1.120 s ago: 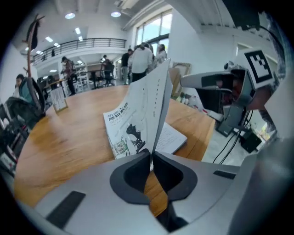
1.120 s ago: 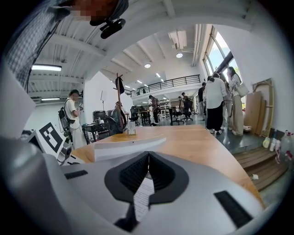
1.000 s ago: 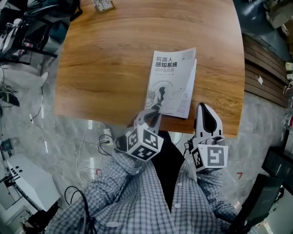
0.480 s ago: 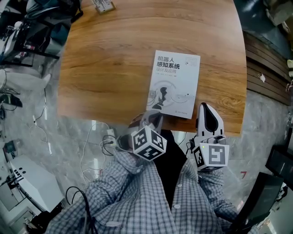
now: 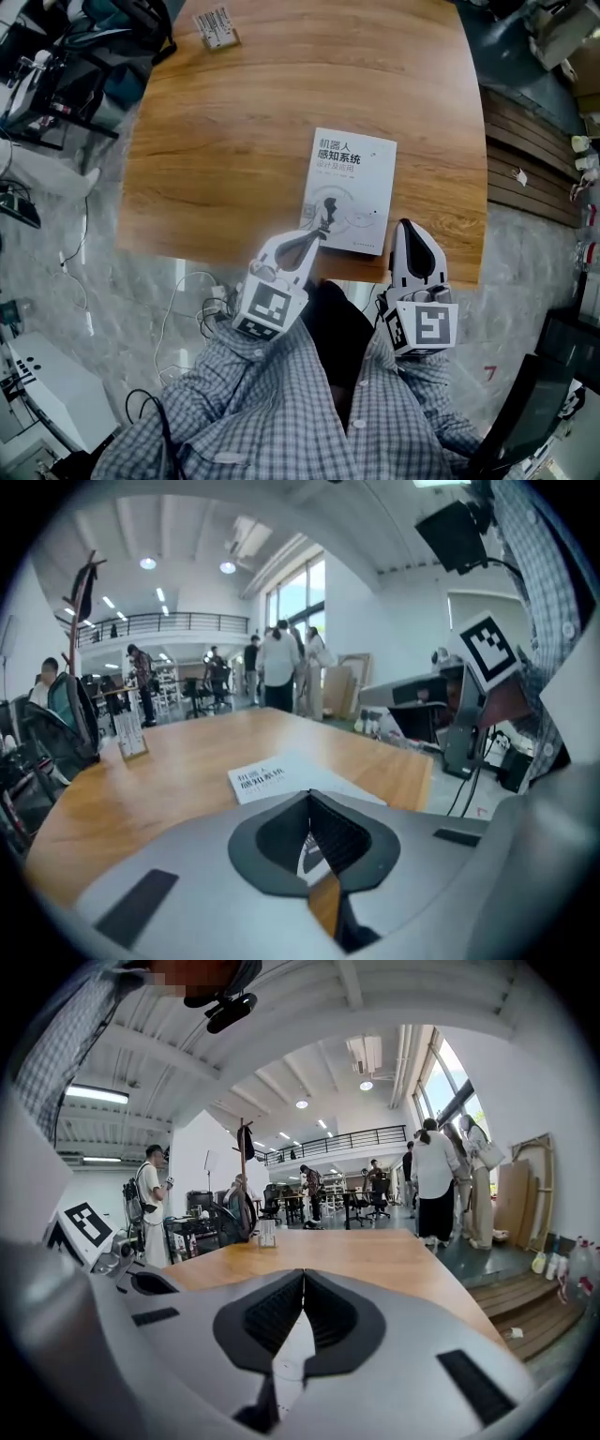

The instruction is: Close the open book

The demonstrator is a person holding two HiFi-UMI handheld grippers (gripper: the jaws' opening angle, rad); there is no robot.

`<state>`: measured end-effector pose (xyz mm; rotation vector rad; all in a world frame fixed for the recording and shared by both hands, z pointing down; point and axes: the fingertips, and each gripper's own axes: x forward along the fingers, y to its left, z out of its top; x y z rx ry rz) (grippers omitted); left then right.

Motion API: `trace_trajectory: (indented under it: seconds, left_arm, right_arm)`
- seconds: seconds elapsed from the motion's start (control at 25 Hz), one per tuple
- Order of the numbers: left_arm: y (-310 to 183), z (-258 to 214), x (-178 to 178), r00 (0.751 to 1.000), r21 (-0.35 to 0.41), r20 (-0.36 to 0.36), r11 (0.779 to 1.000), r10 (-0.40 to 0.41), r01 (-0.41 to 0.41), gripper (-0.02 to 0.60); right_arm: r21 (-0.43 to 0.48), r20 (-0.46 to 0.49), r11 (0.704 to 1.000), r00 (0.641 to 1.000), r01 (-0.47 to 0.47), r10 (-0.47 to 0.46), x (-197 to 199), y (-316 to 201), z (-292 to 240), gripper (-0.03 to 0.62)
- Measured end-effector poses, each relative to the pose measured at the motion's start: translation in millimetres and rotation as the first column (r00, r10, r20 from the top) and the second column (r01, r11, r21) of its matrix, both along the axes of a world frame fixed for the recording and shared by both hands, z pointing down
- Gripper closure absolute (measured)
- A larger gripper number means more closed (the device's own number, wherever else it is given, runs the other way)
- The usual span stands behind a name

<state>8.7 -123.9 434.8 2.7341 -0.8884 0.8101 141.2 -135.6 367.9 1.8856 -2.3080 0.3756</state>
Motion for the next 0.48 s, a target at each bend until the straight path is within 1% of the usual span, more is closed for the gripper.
trace_trajectory:
  seconds: [0.08, 0.2, 0.48]
  left_arm:
    - [-9, -21, -1, 1.0, 0.073, -0.027, 0.997, 0.01, -0.008, 0.571]
    - [-20, -54, 4, 0.997, 0.173, -0.065, 0.985, 0.04, -0.028, 0.571]
    - [-32, -116, 9, 0.986, 0.309, -0.147, 0.951, 0.077, -0.028, 0.571]
  right_arm:
    - [0.023, -0.017, 1.0, 1.0, 0.016, -0.015, -4, -2, -11, 0.574]
    - [0.061, -0.021, 0.998, 1.0, 0.02, -0.019, -8, -6, -28, 0.574]
    - [0.161, -0.025, 0.986, 0.999, 0.036, -0.032, -20, -18, -68, 0.574]
